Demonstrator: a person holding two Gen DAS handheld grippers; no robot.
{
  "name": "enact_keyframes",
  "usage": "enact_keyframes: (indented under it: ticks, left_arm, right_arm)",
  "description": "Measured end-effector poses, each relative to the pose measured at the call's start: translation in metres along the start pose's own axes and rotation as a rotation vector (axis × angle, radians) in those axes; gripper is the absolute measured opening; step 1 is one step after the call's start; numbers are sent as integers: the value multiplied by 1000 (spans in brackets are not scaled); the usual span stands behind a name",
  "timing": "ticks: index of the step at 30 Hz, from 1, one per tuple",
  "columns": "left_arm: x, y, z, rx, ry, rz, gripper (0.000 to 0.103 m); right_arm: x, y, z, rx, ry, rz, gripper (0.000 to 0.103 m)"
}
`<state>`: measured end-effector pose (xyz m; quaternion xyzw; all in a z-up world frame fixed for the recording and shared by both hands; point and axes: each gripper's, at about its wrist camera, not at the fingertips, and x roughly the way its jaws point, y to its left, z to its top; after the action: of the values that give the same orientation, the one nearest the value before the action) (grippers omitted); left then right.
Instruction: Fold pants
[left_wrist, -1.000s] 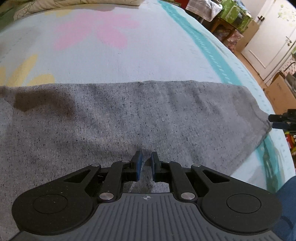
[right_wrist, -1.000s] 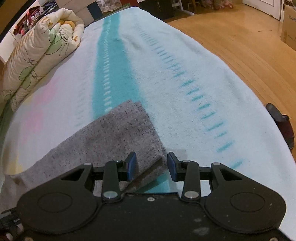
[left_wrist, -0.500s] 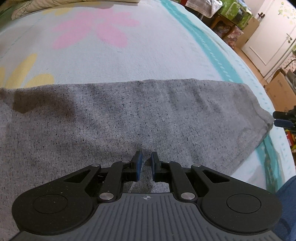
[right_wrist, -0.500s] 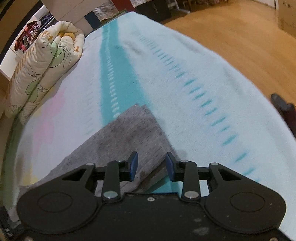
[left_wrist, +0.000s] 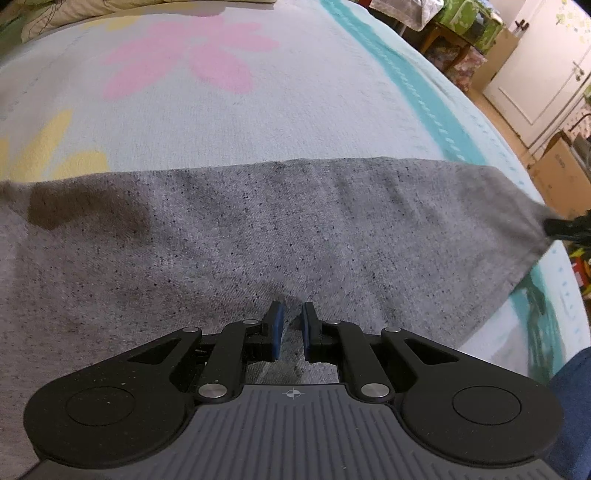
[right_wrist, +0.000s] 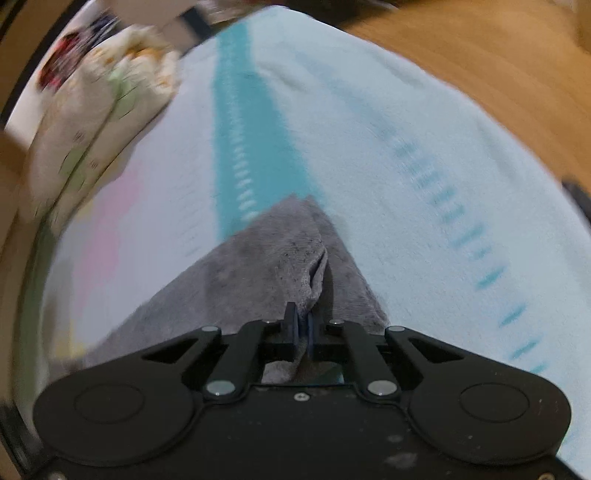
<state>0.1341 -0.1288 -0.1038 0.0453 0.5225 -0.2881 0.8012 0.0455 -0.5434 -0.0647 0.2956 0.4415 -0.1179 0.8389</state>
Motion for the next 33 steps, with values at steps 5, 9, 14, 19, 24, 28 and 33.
enact_keyframes:
  ticks: [5, 9, 14, 19, 24, 28, 33]
  left_arm:
    - [0, -9, 0, 21, -3, 7, 11]
    - [-7, -15, 1, 36, -14, -1, 11]
    - [-9, -25, 8, 72, -30, -10, 11]
    - [2, -36, 10, 81, -10, -16, 11]
    - [8, -30, 3, 64, -6, -24, 11]
    - [6, -22, 4, 19, -2, -50, 11]
    - [5, -24, 3, 29, -13, -41, 11]
  right_arm:
    - [15, -17, -2, -2, 91, -26, 7]
    - [7, -29, 0, 58, 20, 51, 25]
    - [-3, -31, 1, -3, -36, 9, 36]
    - [0, -13, 18, -122, -94, 48, 36]
    - [33, 16, 39, -278, -104, 35, 36]
    - [59, 24, 46, -347, -68, 5, 36]
    - [74, 20, 50, -348, -44, -17, 36]
